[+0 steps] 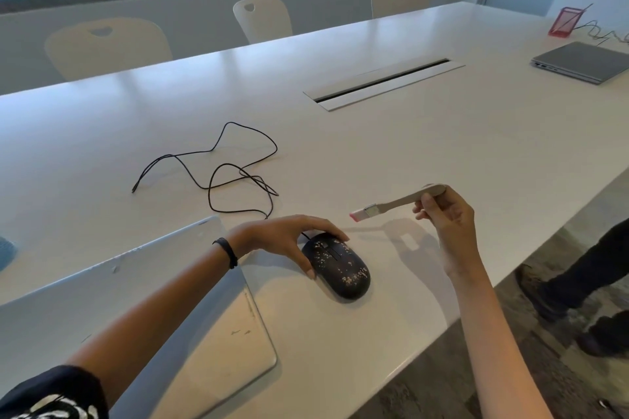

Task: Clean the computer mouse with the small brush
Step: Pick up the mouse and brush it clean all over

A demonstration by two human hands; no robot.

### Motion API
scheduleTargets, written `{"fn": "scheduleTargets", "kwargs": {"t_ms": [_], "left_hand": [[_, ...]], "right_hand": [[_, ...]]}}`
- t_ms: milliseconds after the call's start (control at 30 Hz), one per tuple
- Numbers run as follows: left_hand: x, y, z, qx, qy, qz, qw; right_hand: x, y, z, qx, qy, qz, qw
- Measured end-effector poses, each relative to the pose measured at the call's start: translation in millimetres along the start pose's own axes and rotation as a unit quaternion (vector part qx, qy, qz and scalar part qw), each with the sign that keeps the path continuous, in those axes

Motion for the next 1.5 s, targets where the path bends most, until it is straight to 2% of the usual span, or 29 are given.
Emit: {"fn": "scheduleTargets", "kwargs": {"t_ms": [500,800,967,1200,1333,1500], "left_hand": [[-2.9,-4.4,12.3,-0.016,-0.011,0.000,1.000],[-16.0,2.5,8.6,0.025,0.054,-0.018,0.998],[-24.6,8.5,13.3,0.016,0.077,-0.019,0.997],[-39.8,21.7,17.7,-0.011,0.095,-0.039,0.995],[-53.2,28.3,15.0,-0.054,0.104,-0.081,0.990],[-68.2,38.6,8.7,-0.099,0.112,-0.076,0.986]], "right_hand": [[24.4,1.6,29.9,-0.059,-0.024,-0.015,0.998],[33.9,5.7,59.7,-0.093,-0.035,-0.021,0.995],[41.9,5.4,73.1,-0.110,-0.050,-0.027,0.992],[53.0,-2.6,83.1,-0.093,-0.076,-0.054,0.991],[59.7,-13.1,88.1,-0.058,-0.069,-0.054,0.994],[67.6,-29.2,99.9,-0.016,-0.051,-0.070,0.996]]}}
Point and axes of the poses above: each hand's wrist, its own z-axis away from the middle knuckle, its own y-axis out of the palm, x = y × z, the point moved 2 cm from there along -z, towards the middle knuckle, and after that the axes turned 12 degrees about x, right-handed, at the moved point
